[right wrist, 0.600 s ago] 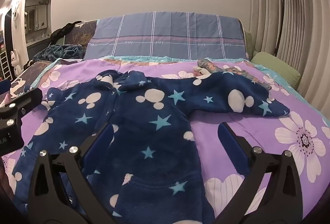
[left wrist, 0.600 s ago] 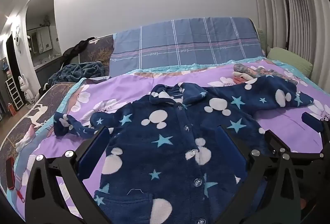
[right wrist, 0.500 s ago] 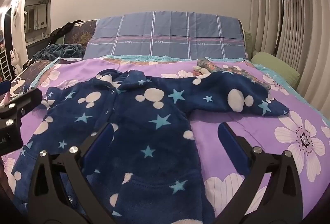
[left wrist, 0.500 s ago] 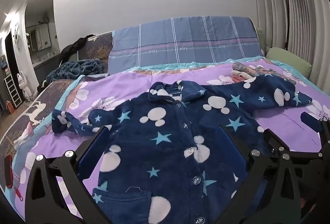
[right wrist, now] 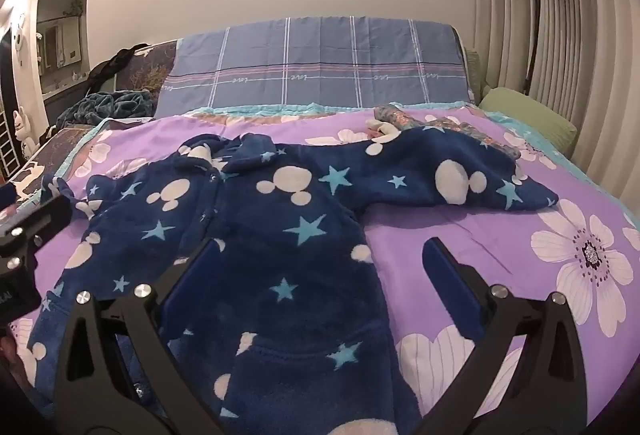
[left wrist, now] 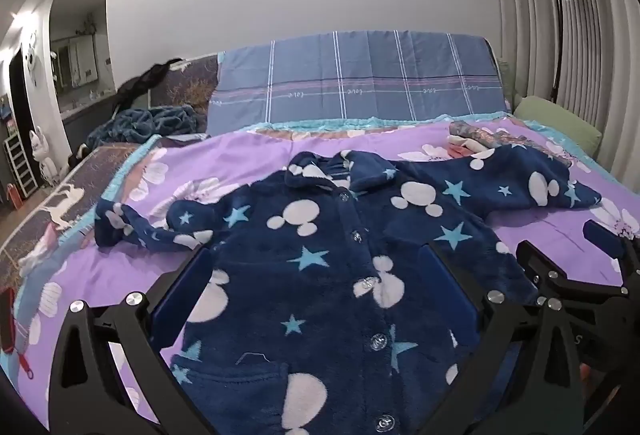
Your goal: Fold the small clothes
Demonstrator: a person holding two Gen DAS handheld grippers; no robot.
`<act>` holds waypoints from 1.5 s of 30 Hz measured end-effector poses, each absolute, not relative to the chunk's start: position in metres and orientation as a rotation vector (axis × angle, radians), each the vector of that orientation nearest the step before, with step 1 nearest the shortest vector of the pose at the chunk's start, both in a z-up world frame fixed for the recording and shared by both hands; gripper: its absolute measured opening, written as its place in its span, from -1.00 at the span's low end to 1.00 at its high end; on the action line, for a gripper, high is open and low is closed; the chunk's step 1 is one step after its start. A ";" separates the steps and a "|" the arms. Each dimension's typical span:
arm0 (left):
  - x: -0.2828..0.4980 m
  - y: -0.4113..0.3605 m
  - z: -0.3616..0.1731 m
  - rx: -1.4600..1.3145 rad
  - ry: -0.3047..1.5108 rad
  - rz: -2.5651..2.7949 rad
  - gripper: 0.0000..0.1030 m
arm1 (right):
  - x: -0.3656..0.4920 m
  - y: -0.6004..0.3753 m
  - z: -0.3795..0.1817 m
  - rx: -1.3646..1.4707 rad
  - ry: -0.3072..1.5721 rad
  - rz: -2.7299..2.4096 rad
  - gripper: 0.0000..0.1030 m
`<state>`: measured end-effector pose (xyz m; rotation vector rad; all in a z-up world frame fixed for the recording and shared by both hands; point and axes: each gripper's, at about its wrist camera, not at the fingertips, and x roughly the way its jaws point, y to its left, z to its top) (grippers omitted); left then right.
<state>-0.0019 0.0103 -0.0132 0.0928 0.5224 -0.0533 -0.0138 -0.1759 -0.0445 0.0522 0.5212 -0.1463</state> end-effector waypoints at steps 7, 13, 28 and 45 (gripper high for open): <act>-0.001 0.013 -0.020 0.074 0.559 -0.052 0.97 | -0.015 -0.179 -0.045 0.061 0.528 -0.159 0.96; 0.002 0.011 -0.022 0.097 0.570 -0.033 0.97 | -0.015 -0.186 -0.047 0.113 0.540 -0.150 0.96; 0.000 0.006 -0.025 0.076 0.584 -0.104 0.97 | -0.018 -0.188 -0.047 0.095 0.536 -0.154 0.96; -0.003 0.004 -0.024 0.107 0.567 -0.111 0.97 | -0.018 -0.187 -0.048 0.088 0.544 -0.152 0.96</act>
